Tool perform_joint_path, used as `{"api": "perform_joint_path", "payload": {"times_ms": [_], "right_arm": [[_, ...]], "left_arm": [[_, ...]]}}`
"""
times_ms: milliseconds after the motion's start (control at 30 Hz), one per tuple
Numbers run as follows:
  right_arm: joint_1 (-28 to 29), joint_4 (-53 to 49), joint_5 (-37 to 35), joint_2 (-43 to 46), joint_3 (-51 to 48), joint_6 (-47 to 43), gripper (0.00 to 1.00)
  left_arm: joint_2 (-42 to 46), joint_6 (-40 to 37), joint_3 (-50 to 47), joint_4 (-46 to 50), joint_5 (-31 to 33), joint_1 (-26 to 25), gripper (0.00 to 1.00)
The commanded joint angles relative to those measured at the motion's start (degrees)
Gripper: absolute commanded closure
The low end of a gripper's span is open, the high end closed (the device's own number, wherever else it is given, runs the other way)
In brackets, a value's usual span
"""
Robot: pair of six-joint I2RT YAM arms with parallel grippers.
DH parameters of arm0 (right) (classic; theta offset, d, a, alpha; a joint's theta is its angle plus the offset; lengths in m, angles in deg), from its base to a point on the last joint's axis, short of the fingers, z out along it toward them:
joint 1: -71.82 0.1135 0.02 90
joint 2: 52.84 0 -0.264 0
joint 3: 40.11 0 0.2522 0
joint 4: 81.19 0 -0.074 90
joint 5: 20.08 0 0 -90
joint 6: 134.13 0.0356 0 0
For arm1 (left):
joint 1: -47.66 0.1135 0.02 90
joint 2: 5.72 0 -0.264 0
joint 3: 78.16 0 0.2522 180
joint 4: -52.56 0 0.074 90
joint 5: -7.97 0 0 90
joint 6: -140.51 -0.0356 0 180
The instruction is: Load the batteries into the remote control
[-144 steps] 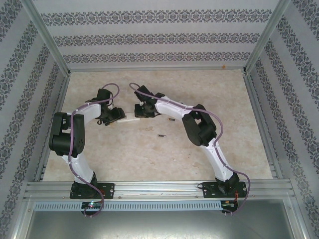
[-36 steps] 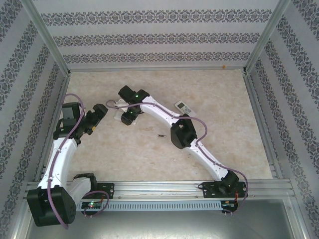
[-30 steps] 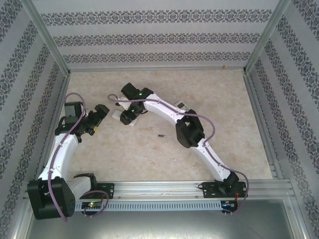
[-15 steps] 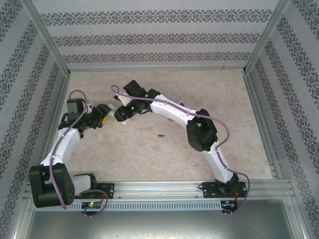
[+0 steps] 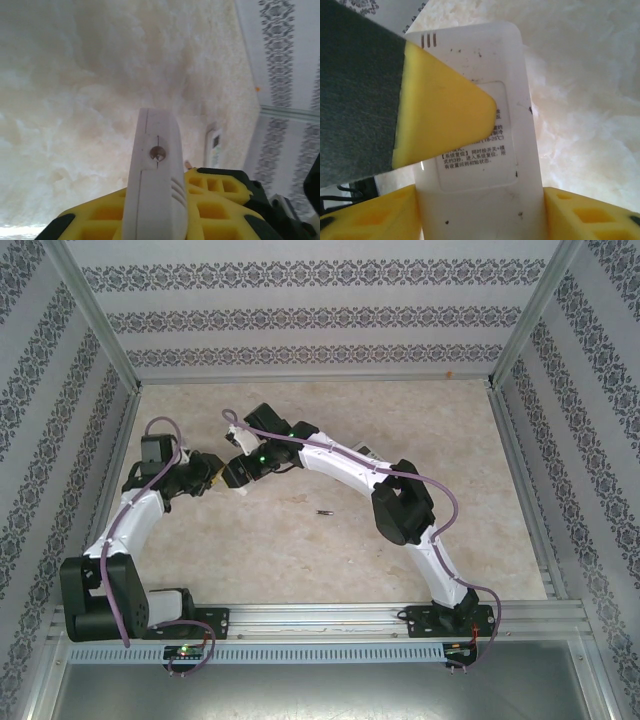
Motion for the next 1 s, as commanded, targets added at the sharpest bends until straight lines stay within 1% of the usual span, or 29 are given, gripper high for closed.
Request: {"api": "perform_joint_path", "payload": {"times_ms": [0,33,100,200,233,267,367,433,567,600,667,767,833,900,967], "right_arm": [[-1.04,2.71,0.47,5.96,-0.83,-0.66,0.24],[-2.17,4.05,-0.1,8.28,-3.37,0.02,0.21],[-4.58,6.79,-1.37,13.01,-9.54,2.14,0.18],[-8.15,8.89,-5.7,19.75,-19.25,5.21,0.17],[-9.11,8.92,-7.2,21.77,-22.3,5.8,0.17],[-10.08,8.95,-8.11,23.62,-25.17,6.3,0.17],[-12.28,10.14,-9.2,28.32,-32.51,7.37,0.16],[-13.43,10.41,-10.25,30.94,-36.15,7.48,0.16],[-15.71,9.45,-11.57,35.03,-40.03,6.45,0.15],[-16.27,9.27,-11.58,35.72,-40.56,6.15,0.15],[-17.72,8.99,-11.59,37.19,-41.51,5.81,0.14],[-19.75,9.1,-11.52,38.86,-42.66,5.62,0.14],[-21.07,9.1,-11.49,39.52,-43.31,5.67,0.14],[-22.36,9.25,-11.23,40.05,-43.99,6.08,0.14],[-23.55,9.25,-10.79,40.49,-44.52,6.26,0.14]], "left_arm": [[-4.82,-12.72,10.38,21.93,17.75,-6.06,0.93],[-6.37,-14.59,13.04,25.87,21.22,-7.5,0.93],[-9.24,-16.59,17.29,31.1,27.11,-9.52,0.93],[-15.23,-17.37,25.26,38.58,40.47,-13.92,0.93],[-18.51,-17.12,28.73,41.83,45.82,-15.58,0.93],[-22.38,-17.02,32.89,45.45,50.86,-17.15,0.93],[-35.36,-15.27,45.93,57.01,62.01,-19.68,0.95],[-44.06,-13.97,55.38,64.4,67.96,-20.94,0.95],[-60.96,-10.42,74.07,78.26,80.3,-23.46,0.95],[-63.76,-10.46,77.22,79.23,81.88,-23.81,0.95],[-68.35,-12.16,82.83,79.23,82.91,-24.15,0.94],[-71.48,-14.74,85.66,76.03,83.61,-24.83,0.88],[-71.91,-17.23,84.8,71.74,81.49,-25.0,0.79],[-71.99,-19.69,83.12,67.14,77.68,-25.09,0.65],[-71.97,-20.97,81.53,63.48,73.94,-25.26,0.6]]}}
